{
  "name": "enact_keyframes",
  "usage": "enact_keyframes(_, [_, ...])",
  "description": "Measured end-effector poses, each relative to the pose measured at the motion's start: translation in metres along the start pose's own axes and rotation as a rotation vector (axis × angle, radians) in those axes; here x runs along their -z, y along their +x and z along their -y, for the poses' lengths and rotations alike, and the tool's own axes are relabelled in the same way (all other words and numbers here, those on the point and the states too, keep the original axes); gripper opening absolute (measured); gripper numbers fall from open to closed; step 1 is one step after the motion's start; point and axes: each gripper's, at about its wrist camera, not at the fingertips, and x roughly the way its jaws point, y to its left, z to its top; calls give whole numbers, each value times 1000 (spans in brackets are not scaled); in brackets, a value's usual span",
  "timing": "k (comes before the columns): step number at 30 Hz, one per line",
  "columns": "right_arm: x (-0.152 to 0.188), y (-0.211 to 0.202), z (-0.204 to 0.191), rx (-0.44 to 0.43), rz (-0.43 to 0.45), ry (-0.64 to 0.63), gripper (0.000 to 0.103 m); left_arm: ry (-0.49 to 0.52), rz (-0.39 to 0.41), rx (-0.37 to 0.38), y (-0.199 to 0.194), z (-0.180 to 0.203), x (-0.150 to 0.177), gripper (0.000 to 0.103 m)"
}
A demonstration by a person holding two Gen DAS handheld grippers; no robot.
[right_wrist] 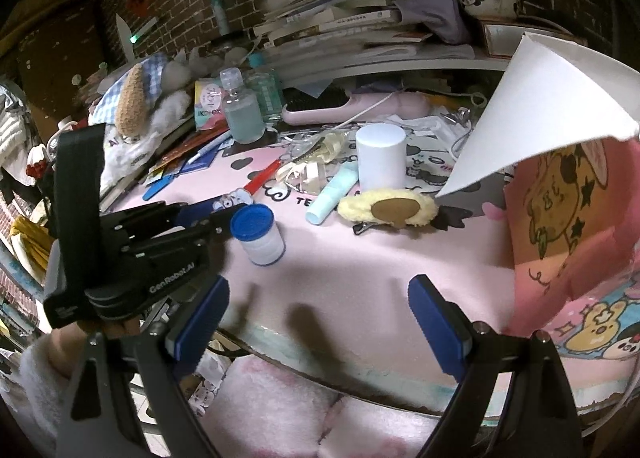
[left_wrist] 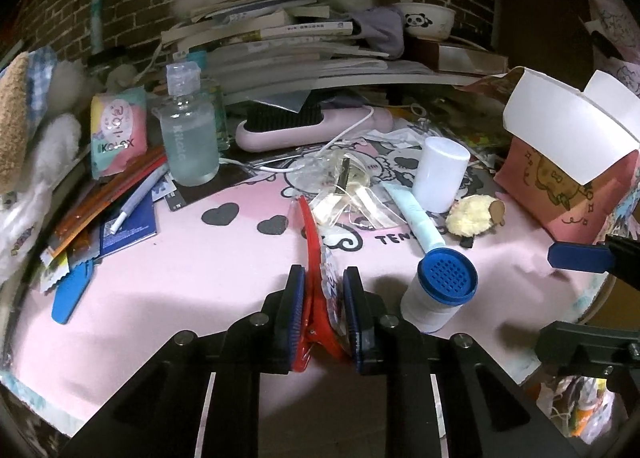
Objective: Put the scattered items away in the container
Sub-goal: 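Carry the red hair clip into the white box and open the left gripper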
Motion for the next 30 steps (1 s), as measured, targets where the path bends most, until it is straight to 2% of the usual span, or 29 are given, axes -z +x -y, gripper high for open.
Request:
enact_keyframes(8, [1,2,3,17,1,14,90,-23,28,-13,-12,-5,-5,13])
enact_keyframes(14, [3,4,11,45,15,48,90,-29,64,-6,-28,-4,-22,13])
enact_keyframes(22, [3,-2,28,113,72,127,90,6,131,52,-41,21,-63,13])
enact_keyframes(30, [7,-8,35,105,88,168,90,87,176,158,-43,68,-104,13])
